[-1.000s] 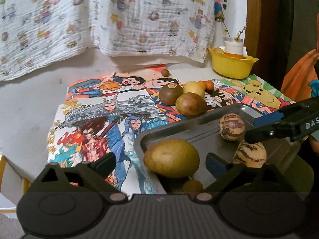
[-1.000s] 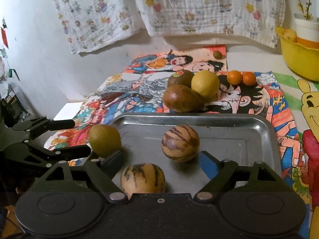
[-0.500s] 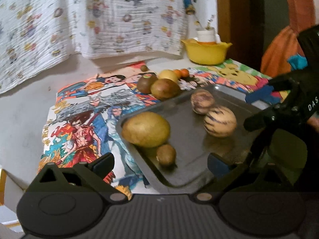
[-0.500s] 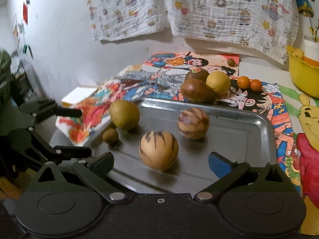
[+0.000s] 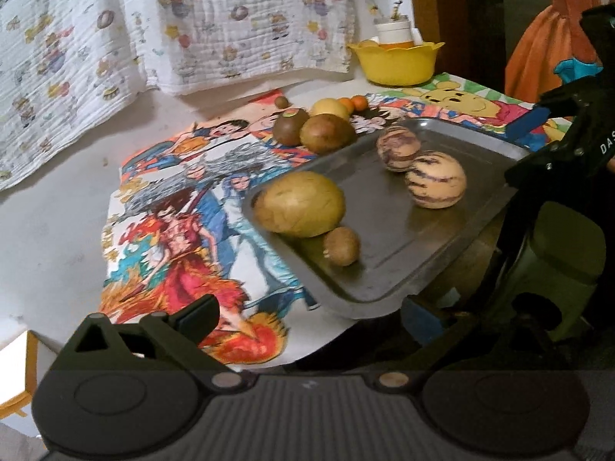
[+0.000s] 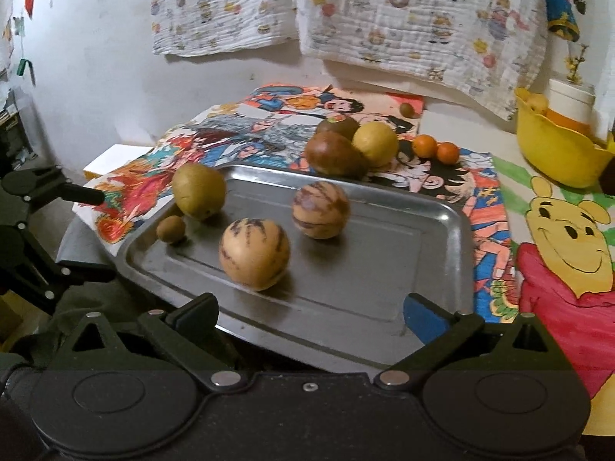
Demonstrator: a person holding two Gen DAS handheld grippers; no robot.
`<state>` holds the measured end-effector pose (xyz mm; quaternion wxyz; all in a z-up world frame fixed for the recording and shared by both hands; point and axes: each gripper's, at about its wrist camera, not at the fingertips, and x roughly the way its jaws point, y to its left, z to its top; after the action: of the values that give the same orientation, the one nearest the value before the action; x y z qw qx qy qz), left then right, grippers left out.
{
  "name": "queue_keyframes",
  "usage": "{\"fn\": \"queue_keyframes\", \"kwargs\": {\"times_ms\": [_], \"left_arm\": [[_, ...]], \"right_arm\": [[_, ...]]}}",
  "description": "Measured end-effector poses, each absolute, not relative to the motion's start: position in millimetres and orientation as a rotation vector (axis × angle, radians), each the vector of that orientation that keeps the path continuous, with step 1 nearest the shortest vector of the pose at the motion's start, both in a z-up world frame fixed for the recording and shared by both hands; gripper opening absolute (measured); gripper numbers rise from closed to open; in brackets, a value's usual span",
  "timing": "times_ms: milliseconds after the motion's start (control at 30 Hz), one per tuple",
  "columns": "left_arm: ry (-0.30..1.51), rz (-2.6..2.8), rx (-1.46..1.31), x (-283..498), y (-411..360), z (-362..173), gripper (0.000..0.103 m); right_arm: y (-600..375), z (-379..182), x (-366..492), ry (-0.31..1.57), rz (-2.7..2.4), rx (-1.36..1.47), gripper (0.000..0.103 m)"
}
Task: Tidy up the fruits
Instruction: 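Move both tools away from the tray toward the fruit pile beside it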
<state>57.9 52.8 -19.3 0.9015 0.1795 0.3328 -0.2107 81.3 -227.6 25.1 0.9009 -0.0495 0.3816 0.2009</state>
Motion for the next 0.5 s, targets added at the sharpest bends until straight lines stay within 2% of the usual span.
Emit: {"fn": "queue_keyframes", "kwargs": {"times_ms": [500], "left_arm": [[0.669, -0.383, 0.310, 92.4, 72.9, 0.3, 0.102]], "right_arm": [[-238.5, 29.7, 121.7, 0.780, 0.368, -0.094, 0.102]]}}
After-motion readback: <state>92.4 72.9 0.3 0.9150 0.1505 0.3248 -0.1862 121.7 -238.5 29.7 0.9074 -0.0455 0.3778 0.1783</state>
